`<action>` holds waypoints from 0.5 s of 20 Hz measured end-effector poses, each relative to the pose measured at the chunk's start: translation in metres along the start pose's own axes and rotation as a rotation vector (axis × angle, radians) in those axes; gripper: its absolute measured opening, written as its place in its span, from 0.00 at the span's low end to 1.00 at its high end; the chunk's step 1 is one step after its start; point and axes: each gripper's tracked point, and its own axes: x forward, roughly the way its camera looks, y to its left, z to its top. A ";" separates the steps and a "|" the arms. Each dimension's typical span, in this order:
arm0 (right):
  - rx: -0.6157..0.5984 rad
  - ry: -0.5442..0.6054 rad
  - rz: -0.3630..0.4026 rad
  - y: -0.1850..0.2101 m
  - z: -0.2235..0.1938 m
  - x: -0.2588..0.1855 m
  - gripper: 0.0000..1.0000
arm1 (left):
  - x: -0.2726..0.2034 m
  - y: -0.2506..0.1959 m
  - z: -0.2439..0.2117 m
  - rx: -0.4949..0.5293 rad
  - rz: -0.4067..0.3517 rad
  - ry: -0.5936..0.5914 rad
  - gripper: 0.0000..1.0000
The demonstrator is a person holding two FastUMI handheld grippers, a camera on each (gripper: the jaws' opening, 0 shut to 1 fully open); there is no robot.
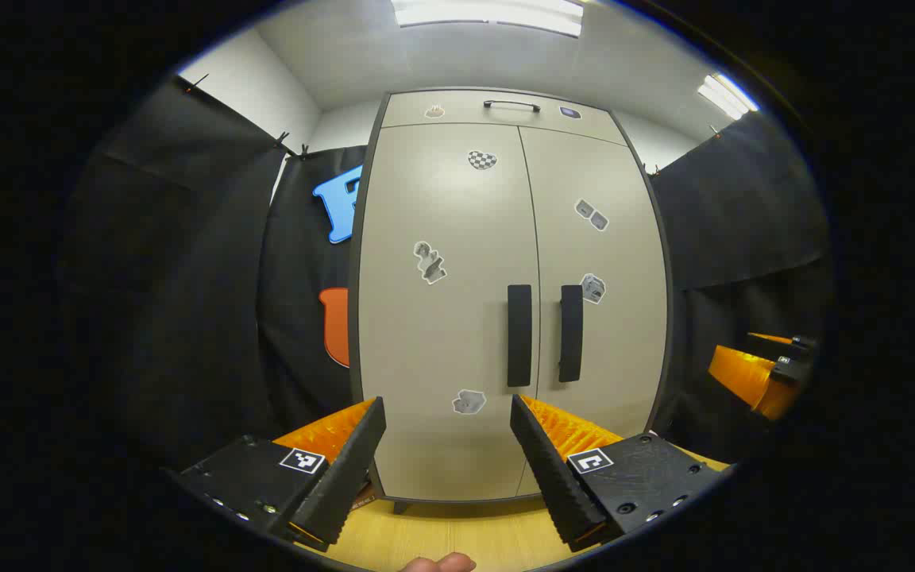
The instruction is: Open the right door of the double-door shoe cabinet with the right hand, and open the left door with the left hand.
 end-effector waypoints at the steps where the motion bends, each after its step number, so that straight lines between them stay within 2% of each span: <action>1: 0.001 0.005 0.005 0.002 -0.002 0.000 1.00 | 0.001 -0.001 -0.001 -0.016 -0.007 0.002 0.95; 10: 0.041 0.051 -0.021 -0.007 -0.020 0.006 1.00 | 0.004 0.004 -0.006 -0.032 -0.008 0.003 0.95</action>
